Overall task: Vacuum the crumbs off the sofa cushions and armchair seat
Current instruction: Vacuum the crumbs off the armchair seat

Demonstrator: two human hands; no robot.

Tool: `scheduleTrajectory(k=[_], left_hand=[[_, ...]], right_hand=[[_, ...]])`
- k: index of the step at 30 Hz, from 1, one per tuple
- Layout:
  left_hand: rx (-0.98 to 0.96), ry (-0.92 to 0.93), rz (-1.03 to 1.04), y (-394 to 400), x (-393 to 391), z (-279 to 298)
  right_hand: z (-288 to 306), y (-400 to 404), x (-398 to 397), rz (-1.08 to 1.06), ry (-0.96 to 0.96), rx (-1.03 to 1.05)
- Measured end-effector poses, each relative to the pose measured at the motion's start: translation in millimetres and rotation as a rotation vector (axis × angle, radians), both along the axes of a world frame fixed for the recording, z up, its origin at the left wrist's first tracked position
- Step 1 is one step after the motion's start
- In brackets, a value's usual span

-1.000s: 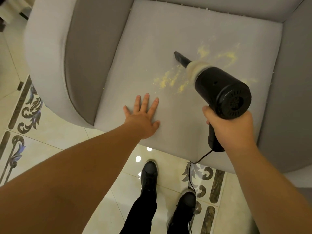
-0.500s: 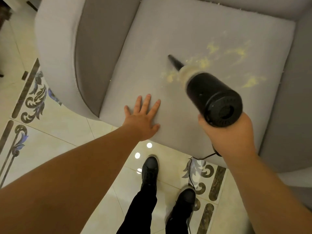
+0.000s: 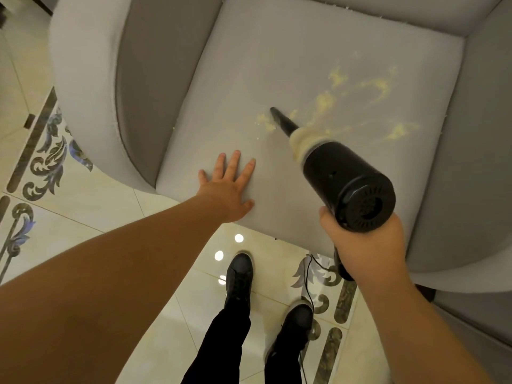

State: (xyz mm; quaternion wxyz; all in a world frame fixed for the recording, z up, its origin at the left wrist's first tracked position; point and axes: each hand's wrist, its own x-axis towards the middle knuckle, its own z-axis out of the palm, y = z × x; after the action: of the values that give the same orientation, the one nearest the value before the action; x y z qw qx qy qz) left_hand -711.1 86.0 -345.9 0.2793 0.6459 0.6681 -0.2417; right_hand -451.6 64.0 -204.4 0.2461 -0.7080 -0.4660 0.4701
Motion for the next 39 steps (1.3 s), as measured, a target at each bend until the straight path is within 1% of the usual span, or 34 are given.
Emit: scheduleTrajectory(k=[3,7,13,18,23,26,30,33,36,39], left_hand=[[0.006,-0.005,-0.011,-3,-5,5],[0.002,-0.019,-0.008,-15,-9,1],[0.020,-0.031,0.009,-17,-9,-6],[0.008,-0.015,0.018,-14,-7,2],[0.008,-0.011,0.030,-15,-6,2],[0.000,-0.007,0.026,-15,-6,1],[0.000,-0.009,0.010,-13,-5,3],[0.013,0.002,-0.014,-13,-7,5],[0.012,0.013,-0.012,-13,-7,5],[0.016,0.016,-0.016,-14,-6,4]], right_hand=[[1,5,-1,-0.048,0.025,0.021],[-3,4,-8,0.038,0.054,-0.034],[0,-19,-3,0.105,-0.006,-0.063],[9,-24,12,0.044,-0.076,-0.094],[4,-5,14,-0.022,-0.062,-0.018],[-1,0,12,-0.026,-0.051,0.018],[0,-19,16,0.002,0.008,-0.111],[-1,-40,25,-0.035,-0.005,-0.172],[-6,-53,34,-0.079,-0.040,-0.162],[-7,-49,36,-0.098,-0.062,-0.104]])
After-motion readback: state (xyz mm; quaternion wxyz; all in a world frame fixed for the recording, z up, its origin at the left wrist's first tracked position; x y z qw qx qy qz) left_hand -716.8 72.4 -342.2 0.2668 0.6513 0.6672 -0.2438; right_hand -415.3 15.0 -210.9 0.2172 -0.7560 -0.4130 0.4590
